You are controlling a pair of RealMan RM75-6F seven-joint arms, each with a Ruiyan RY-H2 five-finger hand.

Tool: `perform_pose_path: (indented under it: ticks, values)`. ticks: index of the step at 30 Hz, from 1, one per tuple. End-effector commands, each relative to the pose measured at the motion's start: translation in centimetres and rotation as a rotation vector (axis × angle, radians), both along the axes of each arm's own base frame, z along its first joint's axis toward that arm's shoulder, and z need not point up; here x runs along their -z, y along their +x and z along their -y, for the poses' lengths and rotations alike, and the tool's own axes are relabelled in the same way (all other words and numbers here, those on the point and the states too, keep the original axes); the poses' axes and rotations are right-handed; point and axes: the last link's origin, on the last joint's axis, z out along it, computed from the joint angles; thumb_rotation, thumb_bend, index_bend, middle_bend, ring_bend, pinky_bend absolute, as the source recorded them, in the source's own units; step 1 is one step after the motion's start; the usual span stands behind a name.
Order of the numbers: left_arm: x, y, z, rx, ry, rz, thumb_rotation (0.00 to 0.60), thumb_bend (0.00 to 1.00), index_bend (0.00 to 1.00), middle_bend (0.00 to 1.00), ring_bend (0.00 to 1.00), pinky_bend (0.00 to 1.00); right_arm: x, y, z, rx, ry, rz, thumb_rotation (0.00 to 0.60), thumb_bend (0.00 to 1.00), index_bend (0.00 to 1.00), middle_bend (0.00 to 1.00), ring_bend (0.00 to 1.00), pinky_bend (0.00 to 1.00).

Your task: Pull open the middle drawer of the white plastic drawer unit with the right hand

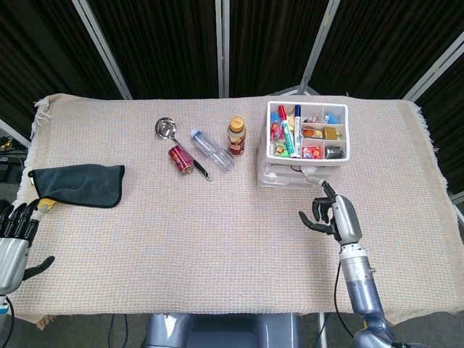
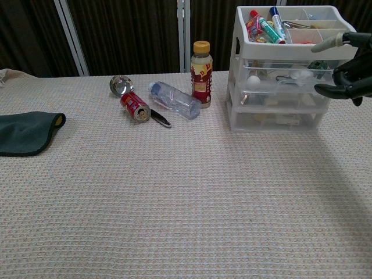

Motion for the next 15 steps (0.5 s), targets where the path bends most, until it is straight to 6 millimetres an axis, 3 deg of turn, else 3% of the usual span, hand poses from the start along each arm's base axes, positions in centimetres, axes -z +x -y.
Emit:
perform_pose_path:
  ticks: [1,15]
  values:
    - [-0.2,0.2,0.2,0.013,-0.012,-0.013,0.6,0.01,0.0,0.0,0.0,0.0,-1.3,0.3,1.1,0.041,-0.068,-0.219,0.6,0.22,0.25,0.81,0.86,0.7]
    - [-1.2,0.3,0.6,0.024,0.008,-0.001,0.6,0.01,0.0,0.0,0.0,0.0,0.4,-0.1,2.4,0.14,-0.021,-0.469,0.6,0.24,0.26,0.81,0.86,0.7]
